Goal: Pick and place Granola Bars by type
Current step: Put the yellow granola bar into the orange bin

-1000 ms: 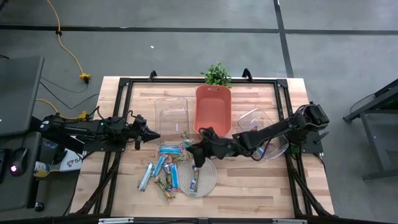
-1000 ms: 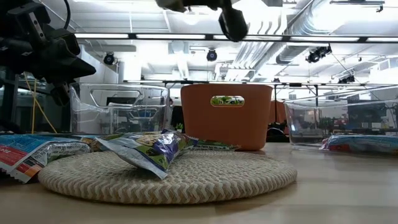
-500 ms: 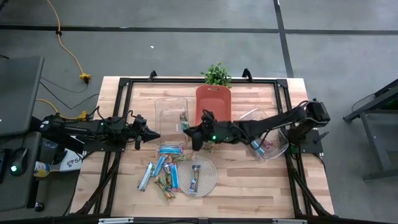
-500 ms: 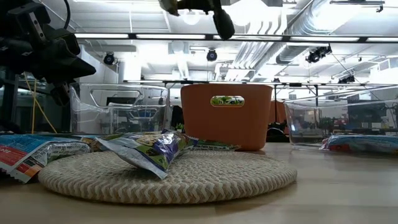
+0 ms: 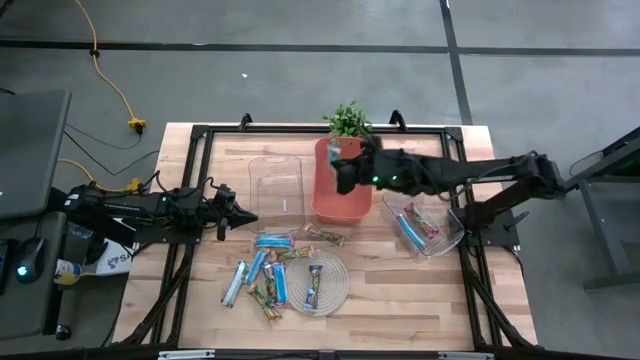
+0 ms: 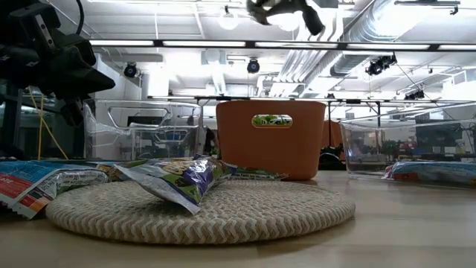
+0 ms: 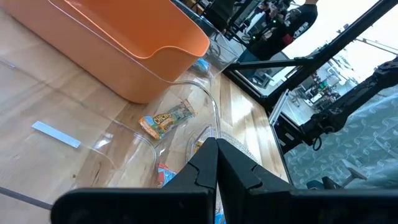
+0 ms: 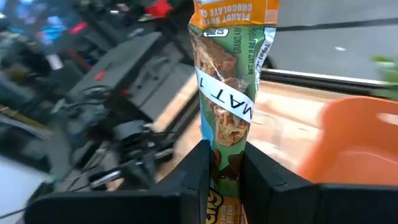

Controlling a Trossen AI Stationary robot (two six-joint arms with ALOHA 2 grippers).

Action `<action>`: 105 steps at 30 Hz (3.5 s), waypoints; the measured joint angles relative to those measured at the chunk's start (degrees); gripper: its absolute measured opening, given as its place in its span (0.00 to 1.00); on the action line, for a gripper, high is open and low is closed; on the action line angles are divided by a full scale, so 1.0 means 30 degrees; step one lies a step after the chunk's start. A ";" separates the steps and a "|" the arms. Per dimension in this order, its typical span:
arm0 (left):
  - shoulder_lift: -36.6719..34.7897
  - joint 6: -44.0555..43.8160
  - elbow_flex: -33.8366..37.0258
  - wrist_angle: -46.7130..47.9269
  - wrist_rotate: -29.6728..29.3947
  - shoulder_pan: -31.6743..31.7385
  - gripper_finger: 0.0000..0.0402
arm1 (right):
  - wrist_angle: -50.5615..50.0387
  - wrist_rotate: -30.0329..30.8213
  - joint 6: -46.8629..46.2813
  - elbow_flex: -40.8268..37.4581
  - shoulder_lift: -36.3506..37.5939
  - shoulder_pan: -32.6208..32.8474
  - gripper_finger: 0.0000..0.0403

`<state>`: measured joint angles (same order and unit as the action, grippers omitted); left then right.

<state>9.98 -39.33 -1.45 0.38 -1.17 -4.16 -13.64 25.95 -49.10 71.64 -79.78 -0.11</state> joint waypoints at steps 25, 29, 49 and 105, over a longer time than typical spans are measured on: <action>0.0006 -0.1559 0.0000 -0.0058 0.0073 0.0001 0.00 | -0.7113 -0.5188 -0.4167 0.0000 -0.3567 -0.3863 0.14; 0.0000 -0.1559 0.0000 -0.0066 0.0069 0.0004 0.00 | -0.7667 -0.4957 -0.4636 -0.0007 -0.4132 -0.3859 0.14; 0.0000 -0.1559 0.0000 -0.0073 0.0058 0.0007 0.00 | -0.7951 -0.5295 -0.3203 -0.0007 -0.4817 -0.3830 0.36; 0.0007 -0.1494 -0.0007 -0.0073 0.0080 0.0000 0.00 | -0.1417 -0.4038 0.4308 -0.3555 -0.3375 0.6207 0.35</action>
<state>10.00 -43.81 -1.48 0.16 -0.93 -4.16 -17.90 13.83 -36.18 60.97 -89.91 18.52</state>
